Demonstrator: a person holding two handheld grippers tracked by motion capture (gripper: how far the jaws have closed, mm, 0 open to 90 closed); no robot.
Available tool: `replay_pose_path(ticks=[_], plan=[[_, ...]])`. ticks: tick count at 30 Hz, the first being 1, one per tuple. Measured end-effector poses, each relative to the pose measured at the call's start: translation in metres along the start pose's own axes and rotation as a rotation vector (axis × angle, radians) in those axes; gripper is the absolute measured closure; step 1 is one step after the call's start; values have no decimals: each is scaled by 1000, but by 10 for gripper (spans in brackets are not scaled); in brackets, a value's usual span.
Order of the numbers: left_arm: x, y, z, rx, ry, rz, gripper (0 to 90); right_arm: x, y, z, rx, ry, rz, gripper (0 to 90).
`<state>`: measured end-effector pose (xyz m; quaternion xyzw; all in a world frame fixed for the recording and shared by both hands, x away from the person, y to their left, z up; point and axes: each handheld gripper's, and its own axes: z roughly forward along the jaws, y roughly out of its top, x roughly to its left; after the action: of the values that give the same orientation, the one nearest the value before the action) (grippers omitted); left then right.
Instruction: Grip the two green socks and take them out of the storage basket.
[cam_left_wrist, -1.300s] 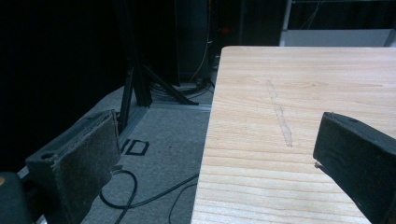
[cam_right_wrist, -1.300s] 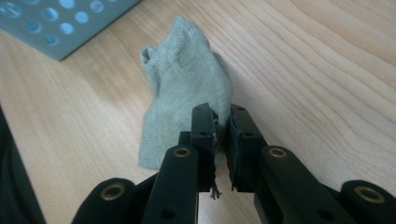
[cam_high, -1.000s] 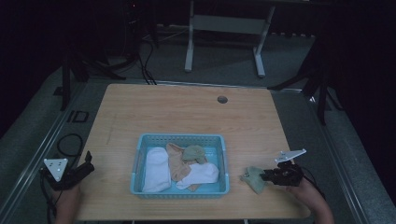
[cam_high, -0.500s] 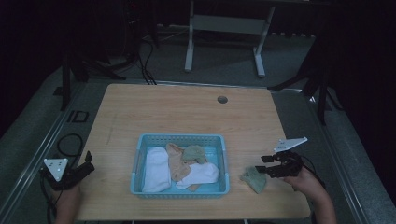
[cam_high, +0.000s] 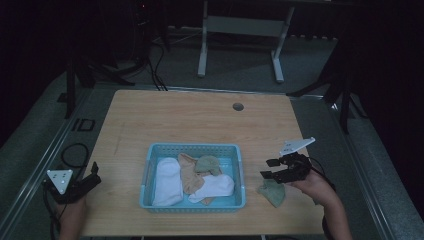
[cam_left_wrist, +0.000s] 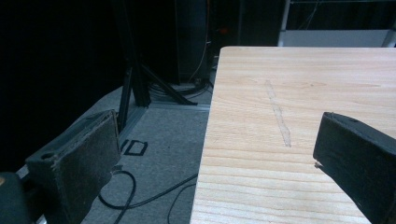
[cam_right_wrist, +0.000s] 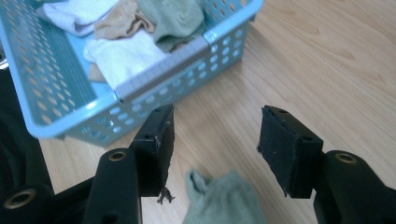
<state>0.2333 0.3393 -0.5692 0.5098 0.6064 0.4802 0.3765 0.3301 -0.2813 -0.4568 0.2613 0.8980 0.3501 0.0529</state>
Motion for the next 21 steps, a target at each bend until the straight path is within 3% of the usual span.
replay_pose_path(ticks=[5,14,21], plan=[[0,0,0,2,-1,0,7,9,19,10,8,10,-68,442],[1,0,0,3,-3,-2,8,24,41,30,9,33,-139,461],[1,0,1,7,-9,-6,7,36,65,58,15,89,-191,480]])
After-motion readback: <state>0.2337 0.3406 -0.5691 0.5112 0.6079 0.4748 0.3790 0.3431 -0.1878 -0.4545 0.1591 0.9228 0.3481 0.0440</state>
